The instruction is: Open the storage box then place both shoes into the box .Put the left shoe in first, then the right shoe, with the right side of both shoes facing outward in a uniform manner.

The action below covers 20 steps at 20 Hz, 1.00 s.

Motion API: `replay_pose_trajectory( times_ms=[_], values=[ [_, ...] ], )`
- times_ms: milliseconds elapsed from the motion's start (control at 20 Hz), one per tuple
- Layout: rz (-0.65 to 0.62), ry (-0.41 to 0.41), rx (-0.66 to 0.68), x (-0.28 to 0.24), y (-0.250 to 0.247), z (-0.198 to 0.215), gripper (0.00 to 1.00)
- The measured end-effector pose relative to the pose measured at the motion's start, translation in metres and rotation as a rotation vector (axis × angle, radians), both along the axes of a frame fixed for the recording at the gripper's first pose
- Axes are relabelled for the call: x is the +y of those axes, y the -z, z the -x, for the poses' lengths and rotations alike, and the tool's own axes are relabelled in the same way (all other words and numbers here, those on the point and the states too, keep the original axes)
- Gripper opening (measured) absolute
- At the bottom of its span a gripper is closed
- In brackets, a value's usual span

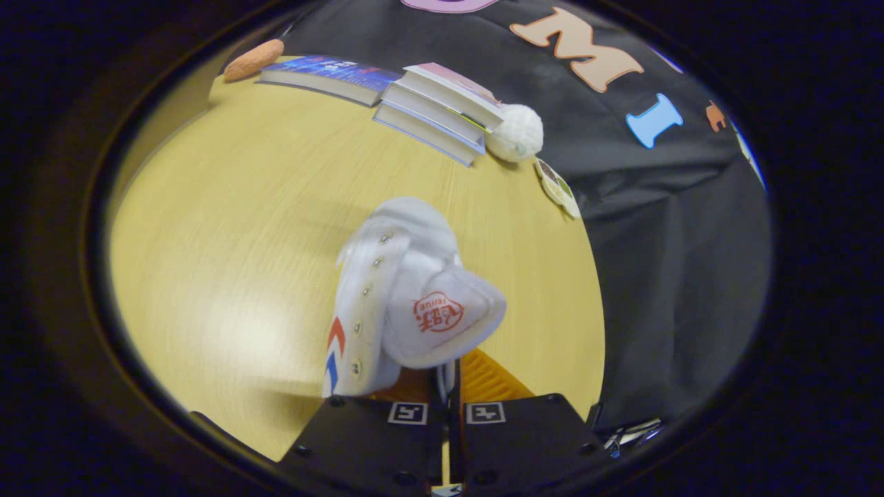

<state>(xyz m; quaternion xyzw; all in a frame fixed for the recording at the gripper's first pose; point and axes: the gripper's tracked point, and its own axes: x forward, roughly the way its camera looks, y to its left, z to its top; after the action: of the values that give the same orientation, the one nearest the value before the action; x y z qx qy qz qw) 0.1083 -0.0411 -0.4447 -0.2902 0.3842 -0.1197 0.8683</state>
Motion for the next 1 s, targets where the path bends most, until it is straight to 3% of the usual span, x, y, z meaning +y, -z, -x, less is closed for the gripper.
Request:
replay_pose_trajectory(
  times_ms=[50, 250, 350, 600, 750, 1000],
  values=[
    [0.008, 0.0, -0.002, 0.0, 0.0, 0.001, 0.06],
    [0.09, 0.003, -0.062, 0.004, -0.012, 0.0, 0.06],
    [0.152, -0.035, -0.093, 0.007, -0.015, 0.004, 0.05],
    [0.255, -0.062, -0.152, 0.031, -0.057, 0.005, 0.02],
    [0.346, -0.04, -0.215, 0.047, -0.1, 0.013, 0.02],
    [0.285, 0.03, -0.405, 0.118, -0.204, 0.028, 0.02]
  ],
)
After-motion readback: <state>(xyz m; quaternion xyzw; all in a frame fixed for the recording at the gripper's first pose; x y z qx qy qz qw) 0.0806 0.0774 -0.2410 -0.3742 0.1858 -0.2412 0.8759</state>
